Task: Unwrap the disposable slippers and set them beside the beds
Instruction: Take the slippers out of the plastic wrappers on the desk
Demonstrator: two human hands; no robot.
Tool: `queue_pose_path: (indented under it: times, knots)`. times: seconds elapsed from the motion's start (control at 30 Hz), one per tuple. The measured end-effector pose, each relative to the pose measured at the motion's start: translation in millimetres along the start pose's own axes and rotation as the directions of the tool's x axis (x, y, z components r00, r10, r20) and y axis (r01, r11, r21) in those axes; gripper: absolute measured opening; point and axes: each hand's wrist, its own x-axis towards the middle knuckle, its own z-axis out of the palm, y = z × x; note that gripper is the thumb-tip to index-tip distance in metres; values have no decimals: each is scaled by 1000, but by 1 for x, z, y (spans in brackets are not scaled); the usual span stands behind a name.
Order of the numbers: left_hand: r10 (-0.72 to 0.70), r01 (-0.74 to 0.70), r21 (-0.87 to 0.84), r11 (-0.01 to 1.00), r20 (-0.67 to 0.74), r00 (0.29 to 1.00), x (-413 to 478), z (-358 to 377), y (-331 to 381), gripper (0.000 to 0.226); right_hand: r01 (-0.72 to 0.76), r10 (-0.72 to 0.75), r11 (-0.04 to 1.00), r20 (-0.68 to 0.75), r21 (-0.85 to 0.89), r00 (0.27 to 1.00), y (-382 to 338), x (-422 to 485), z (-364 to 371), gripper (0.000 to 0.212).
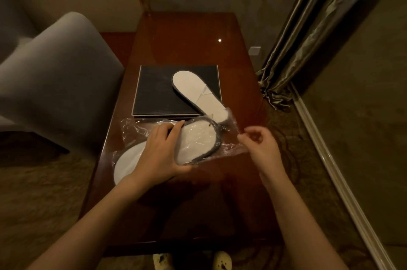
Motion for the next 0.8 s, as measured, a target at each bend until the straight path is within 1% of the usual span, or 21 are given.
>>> queue_pose_path:
  times: [0.03,0.07,0.1,0.13,0.17,0.2,0.23,0.3,0.37,0.43,0.5,0.57,0.63,0.7,0.8]
  knots:
    - [12,-12,20,1000,5,1000,0,-1,1,112,177,-182,978,-33,-114,983,-9,-1,0,22]
    - [25,-25,34,999,10,1000,0,-2,2,112,330,-336,917,12,-224,942,-18,-2,0,21]
    - [35,-35,40,999,15,999,-1,-3,4,112,432,-419,852,111,-295,901,-26,-3,2,17]
    - [41,-42,41,998,17,999,-2,-4,6,112,479,-424,816,227,-324,877,-32,-4,3,13]
    - [50,-50,43,998,16,999,-3,-4,8,112,477,-377,813,323,-334,868,-36,-3,3,11]
    - [64,-65,54,996,15,998,-5,-4,10,112,448,-312,827,386,-340,868,-38,0,3,15]
    - [86,-87,73,994,12,996,-7,-4,13,111,405,-249,848,418,-342,874,-39,4,3,22]
    - [137,-134,112,985,-20,990,-11,-3,16,109,358,-180,854,429,-379,885,-40,9,7,30]
    - [164,-157,141,978,-45,985,-13,-3,20,106,372,-170,814,429,-447,887,-37,9,15,31]
    - [169,-161,163,973,-37,985,-14,-2,22,106,374,-146,788,441,-490,886,-32,8,21,34]
    - [162,-157,164,974,-18,987,-15,-2,22,107,327,-77,823,479,-465,874,-30,8,19,35]
    - [147,-144,151,978,-11,989,-17,-2,20,109,274,-30,884,537,-380,843,-31,8,14,31]
    - [138,-136,147,980,-3,990,-18,-2,18,110,260,-49,912,545,-318,837,-31,6,12,25]
    - [129,-130,148,980,13,992,-18,-2,15,112,266,-93,920,500,-288,861,-31,6,13,26]
    - [105,-107,125,986,17,994,-17,-2,6,117,258,-154,949,443,-184,883,-33,9,6,20]
